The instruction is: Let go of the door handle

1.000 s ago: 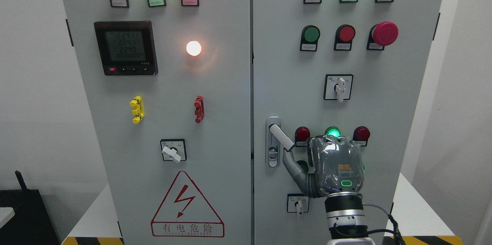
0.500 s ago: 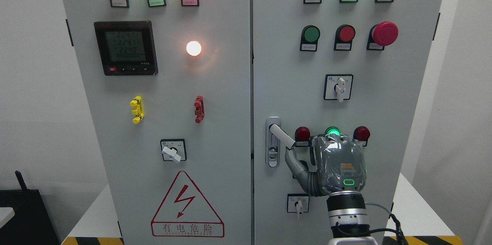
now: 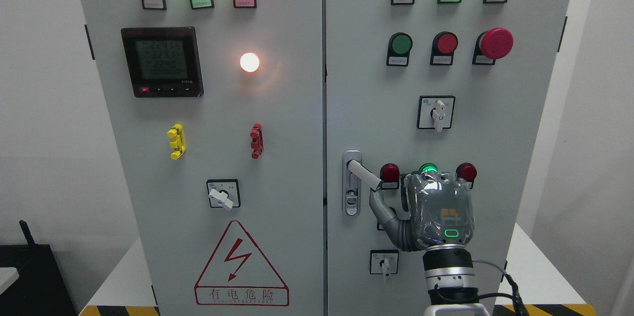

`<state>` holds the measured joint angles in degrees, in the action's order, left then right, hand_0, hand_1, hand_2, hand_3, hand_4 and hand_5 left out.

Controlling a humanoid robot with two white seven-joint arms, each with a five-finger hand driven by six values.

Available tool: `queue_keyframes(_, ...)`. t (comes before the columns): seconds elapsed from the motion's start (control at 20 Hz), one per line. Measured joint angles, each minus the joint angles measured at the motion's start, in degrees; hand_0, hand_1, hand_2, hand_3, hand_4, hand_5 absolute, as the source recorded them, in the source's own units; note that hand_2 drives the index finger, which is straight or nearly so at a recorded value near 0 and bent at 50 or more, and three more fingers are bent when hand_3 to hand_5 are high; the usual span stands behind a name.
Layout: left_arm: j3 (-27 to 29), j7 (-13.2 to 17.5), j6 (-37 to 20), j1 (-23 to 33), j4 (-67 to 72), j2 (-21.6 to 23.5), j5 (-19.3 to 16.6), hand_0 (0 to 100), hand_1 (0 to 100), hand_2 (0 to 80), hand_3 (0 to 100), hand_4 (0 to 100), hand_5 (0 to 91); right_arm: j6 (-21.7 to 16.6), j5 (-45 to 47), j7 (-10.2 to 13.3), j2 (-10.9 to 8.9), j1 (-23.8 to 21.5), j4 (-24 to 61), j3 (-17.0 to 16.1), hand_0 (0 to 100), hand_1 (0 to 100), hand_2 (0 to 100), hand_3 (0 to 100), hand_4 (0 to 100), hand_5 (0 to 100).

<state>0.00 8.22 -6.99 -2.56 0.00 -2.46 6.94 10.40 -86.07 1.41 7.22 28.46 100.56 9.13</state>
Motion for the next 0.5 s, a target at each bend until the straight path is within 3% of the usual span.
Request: queue_keyframes(0.5,0.0,0.0,0.0,0.0,0.0,0.0,0.0,12,39,0.0,0,0,0.0,0.0,0.02,-0.08,-0.01,0.4,0.0,-0.14,44,14,95,100,100,96)
